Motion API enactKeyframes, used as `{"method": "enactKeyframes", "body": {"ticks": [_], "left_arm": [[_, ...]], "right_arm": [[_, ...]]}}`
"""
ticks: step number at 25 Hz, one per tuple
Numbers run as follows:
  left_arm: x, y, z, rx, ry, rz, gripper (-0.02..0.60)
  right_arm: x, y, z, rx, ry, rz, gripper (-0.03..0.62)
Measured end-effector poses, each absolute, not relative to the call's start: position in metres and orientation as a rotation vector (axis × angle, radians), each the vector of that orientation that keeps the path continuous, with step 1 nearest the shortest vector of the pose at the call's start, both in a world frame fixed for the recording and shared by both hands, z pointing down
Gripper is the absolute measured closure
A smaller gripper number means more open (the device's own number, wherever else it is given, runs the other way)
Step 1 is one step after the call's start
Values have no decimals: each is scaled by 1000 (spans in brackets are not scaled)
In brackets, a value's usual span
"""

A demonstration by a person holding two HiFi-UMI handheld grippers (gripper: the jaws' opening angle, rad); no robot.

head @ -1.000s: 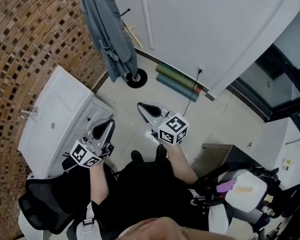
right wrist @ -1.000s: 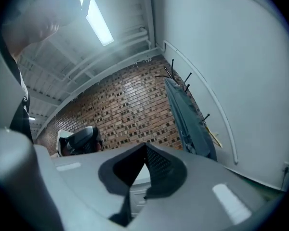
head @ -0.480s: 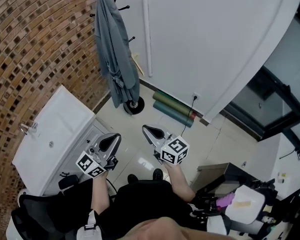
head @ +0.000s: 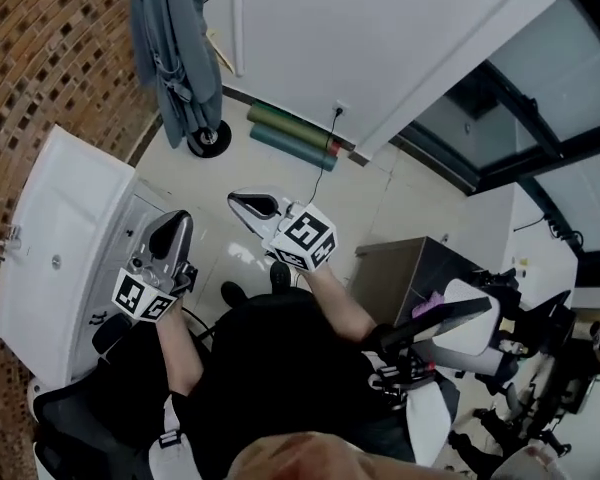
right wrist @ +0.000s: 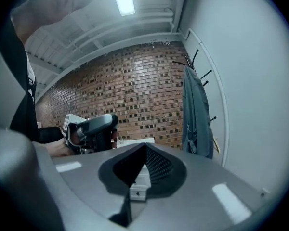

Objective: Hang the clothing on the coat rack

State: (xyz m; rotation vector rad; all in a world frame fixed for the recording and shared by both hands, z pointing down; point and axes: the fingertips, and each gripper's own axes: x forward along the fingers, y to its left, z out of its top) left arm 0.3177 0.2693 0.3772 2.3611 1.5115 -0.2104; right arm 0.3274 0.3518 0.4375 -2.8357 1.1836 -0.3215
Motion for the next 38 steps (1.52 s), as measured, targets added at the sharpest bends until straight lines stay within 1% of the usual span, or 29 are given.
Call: {"method": "enactKeyframes", "body": {"ticks": [5, 14, 24, 29, 38], "left_arm": [[308, 283, 389, 2351, 1543, -182, 580], [302, 282, 382, 2356, 1598, -174, 580], [303, 301, 387, 2386, 1607, -153, 580], [296, 317, 394, 2376, 1614, -103, 580], [305, 318, 387, 2374, 1644, -102, 580]], "right_arm": [[319, 353, 453, -2855, 1225, -376, 594], [321, 345, 443, -2839, 1209, -322, 594], [326, 363, 446, -2815, 1219, -287, 594], [317, 379, 448, -2803, 1192, -286, 594], [328, 382, 439, -2826, 1173, -217, 592]]}}
